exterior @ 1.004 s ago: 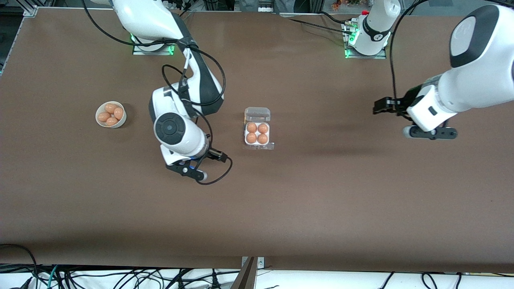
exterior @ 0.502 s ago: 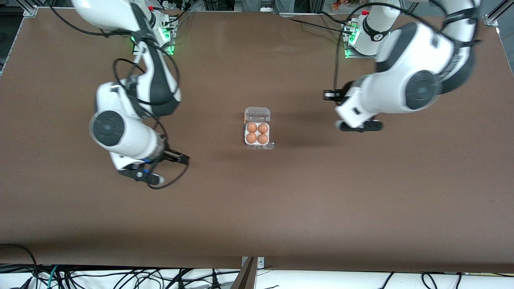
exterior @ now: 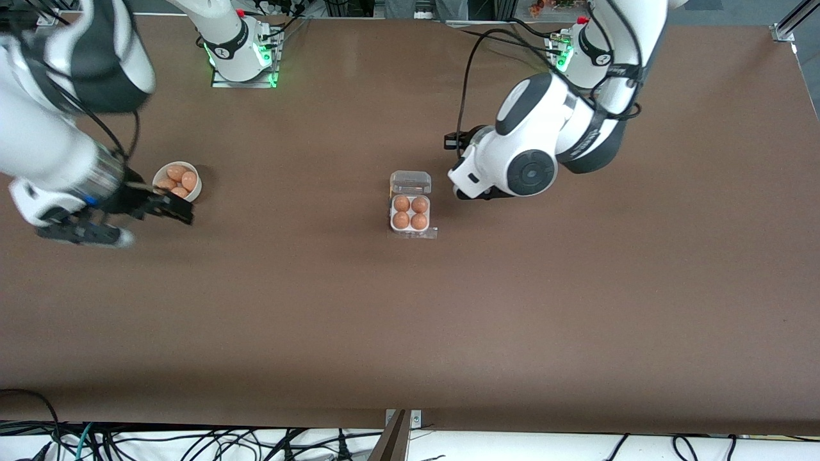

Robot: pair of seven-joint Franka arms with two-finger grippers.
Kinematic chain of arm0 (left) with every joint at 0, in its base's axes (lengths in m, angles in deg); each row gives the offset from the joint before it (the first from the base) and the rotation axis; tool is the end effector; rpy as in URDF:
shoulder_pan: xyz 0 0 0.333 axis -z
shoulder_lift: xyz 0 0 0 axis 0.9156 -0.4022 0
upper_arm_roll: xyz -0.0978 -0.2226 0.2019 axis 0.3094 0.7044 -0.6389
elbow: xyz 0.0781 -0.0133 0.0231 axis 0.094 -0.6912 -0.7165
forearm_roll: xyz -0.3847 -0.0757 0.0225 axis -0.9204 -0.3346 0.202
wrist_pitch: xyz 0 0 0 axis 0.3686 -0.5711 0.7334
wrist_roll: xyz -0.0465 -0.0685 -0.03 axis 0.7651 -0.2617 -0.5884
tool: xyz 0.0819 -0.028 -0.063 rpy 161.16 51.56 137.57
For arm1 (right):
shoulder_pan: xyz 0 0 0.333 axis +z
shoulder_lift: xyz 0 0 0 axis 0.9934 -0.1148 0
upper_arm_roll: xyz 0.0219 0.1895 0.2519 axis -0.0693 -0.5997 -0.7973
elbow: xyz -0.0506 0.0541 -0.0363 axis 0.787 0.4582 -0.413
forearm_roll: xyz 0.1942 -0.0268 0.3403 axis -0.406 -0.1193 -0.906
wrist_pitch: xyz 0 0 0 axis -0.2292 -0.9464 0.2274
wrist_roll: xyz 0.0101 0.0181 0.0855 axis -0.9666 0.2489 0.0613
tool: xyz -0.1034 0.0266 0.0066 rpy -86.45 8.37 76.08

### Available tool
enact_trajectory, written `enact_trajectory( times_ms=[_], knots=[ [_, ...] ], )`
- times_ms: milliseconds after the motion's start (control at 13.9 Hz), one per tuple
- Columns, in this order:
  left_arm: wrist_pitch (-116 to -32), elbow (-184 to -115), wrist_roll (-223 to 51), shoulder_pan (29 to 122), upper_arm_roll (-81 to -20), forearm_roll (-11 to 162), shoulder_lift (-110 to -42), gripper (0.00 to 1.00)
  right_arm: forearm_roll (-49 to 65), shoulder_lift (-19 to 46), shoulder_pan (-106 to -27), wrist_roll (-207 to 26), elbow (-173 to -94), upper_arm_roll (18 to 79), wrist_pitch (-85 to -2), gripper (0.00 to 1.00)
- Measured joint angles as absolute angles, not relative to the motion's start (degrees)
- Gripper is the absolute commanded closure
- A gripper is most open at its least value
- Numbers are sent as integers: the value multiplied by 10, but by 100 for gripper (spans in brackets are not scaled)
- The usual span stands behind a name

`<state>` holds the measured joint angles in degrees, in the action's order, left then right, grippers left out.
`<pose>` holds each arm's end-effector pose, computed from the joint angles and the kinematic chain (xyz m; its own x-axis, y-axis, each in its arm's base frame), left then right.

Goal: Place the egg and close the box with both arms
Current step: 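Push the clear lid shut with the left gripper while the right gripper retreats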

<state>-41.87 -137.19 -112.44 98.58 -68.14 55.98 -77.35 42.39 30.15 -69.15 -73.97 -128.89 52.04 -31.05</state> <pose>0.4989 -0.3860 0.3670 0.7582 0.0322 -0.6513 0.1265 -0.9871 0.0984 0.6009 0.0651 0.5402 0.9934 -0.1102 0.0308 -0.1093 -0.9935 -0.0312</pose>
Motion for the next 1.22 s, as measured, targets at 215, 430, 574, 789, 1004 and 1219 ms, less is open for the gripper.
enact_trajectory(
  times_ms=[215, 430, 574, 789, 1004, 1219],
  knots=[
    [-446, -1337, -1168, 1016, -681, 545, -812, 87, 432, 381, -712, -763, -1317, 517, -247, 0],
    [-485, -1311, -1195, 1042, -681, 540, -846, 88, 434, 410, -748, -775, -1323, 507, -230, 0],
    [-518, -1308, -1207, 1062, -681, 540, -866, 89, 434, 412, -778, -781, -1323, 485, -230, 0],
    [-566, -1306, -1222, 1090, -681, 540, -895, 89, 438, 412, -812, -779, -1323, 440, -232, 0],
    [-583, -1303, -1227, 1094, -683, 540, -909, 89, 440, 405, -817, -779, -1323, 435, -236, 0],
    [-608, -1302, -1227, 1093, -687, 540, -916, 89, 440, 397, -818, -779, -1323, 435, -239, 0]
  ],
)
